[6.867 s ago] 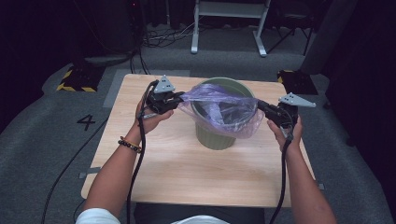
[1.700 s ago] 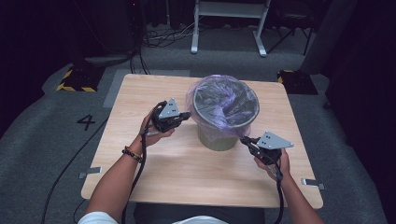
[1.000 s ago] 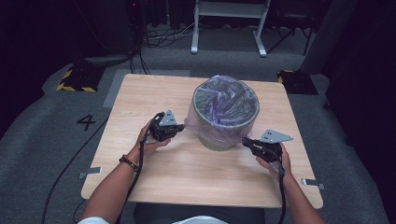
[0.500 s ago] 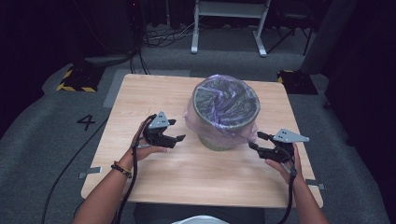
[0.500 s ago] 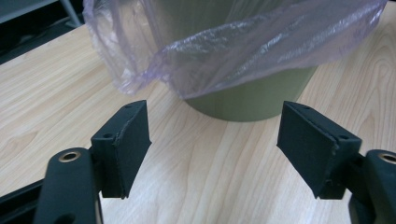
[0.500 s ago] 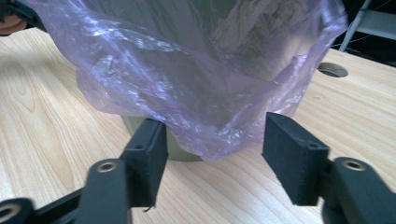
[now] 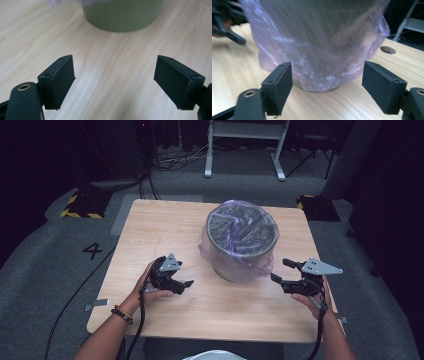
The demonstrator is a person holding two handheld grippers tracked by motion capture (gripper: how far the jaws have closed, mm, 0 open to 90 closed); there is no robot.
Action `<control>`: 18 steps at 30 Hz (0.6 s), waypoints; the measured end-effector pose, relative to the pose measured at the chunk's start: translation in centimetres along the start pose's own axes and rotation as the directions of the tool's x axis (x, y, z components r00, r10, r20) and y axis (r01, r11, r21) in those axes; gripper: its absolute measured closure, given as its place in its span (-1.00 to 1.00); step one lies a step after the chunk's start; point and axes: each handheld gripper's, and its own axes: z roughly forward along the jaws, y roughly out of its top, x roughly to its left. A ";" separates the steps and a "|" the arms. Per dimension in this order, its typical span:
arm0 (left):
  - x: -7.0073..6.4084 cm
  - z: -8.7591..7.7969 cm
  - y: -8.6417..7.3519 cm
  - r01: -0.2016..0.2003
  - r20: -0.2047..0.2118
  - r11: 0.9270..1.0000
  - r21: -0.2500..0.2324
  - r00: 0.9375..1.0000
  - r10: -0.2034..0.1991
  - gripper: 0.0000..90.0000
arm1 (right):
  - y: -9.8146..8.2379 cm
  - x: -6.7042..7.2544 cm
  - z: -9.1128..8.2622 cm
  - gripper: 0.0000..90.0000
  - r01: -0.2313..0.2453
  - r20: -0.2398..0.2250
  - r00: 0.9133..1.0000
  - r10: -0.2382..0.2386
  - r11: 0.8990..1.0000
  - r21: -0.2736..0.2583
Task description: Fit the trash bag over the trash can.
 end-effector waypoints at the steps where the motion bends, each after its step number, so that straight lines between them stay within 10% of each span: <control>1: 0.0 0.0 0.0 0.000 0.000 1.000 0.000 1.000 0.000 -0.63 | 0.0 0.0 0.0 -0.45 0.000 0.000 1.000 0.000 1.000 0.000; 13: -1.0 -0.4 -3.1 0.020 0.024 0.997 0.069 0.999 -0.022 -0.57 | 2.6 2.6 1.6 -0.35 0.061 0.047 0.997 -0.059 0.997 -0.048; 18: -0.9 -0.2 -3.8 0.034 0.027 0.995 0.089 0.999 -0.036 -0.55 | 2.9 3.5 2.8 0.11 0.112 0.083 0.991 -0.108 0.993 -0.044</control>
